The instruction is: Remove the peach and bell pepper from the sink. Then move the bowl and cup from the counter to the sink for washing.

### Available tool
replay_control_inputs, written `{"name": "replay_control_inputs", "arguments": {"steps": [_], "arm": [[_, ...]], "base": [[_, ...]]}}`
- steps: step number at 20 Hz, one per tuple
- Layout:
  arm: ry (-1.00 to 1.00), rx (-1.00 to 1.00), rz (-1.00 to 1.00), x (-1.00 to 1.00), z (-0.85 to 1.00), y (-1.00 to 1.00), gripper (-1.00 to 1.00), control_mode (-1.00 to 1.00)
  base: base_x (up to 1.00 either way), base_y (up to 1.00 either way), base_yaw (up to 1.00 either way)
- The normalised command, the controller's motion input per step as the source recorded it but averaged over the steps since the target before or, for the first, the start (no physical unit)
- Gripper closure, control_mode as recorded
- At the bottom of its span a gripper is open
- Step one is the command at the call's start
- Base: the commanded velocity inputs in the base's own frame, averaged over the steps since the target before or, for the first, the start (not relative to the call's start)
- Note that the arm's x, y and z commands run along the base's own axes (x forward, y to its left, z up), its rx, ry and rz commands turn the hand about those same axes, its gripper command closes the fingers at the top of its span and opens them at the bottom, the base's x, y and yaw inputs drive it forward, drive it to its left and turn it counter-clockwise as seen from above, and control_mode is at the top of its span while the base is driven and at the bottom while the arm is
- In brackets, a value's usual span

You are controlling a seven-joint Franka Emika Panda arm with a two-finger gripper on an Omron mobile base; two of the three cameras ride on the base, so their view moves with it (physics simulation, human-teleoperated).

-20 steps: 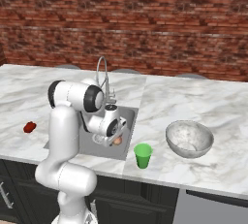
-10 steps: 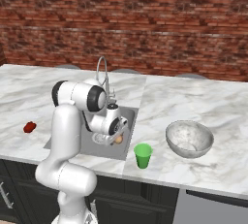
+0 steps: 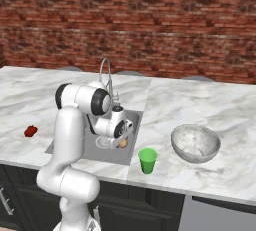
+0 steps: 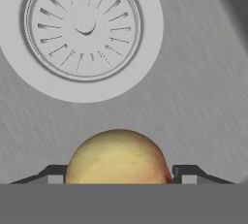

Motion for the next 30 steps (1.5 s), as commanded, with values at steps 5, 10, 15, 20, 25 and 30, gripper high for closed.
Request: {"name": "replay_control_inputs", "arguments": {"steps": [5, 10, 15, 20, 25, 30], "arm": [[0.00, 0.00, 0.00, -0.04, -0.05, -0.09, 1.00, -1.00], [0.00, 0.00, 0.00, -0.07, -0.02, -0.06, 1.00, -1.00], [0.00, 0.00, 0.00, -0.12, 0.00, -0.01, 1.00, -1.00], [0.00, 0.00, 0.00, -0.20, 0.00, -0.01, 1.00, -1.00], [-0.05, 0.00, 0.00, -0.19, 0.09, 0.00, 1.00, -1.00], [-0.04, 0.00, 0.00, -0.17, 0.20, 0.00, 1.00, -1.00]], "base": [[0.00, 0.00, 0.00], [0.00, 0.00, 0.00], [0.00, 0.00, 0.00], [0.00, 0.00, 0.00], [0.00, 0.00, 0.00], [0.00, 0.00, 0.00]]}}
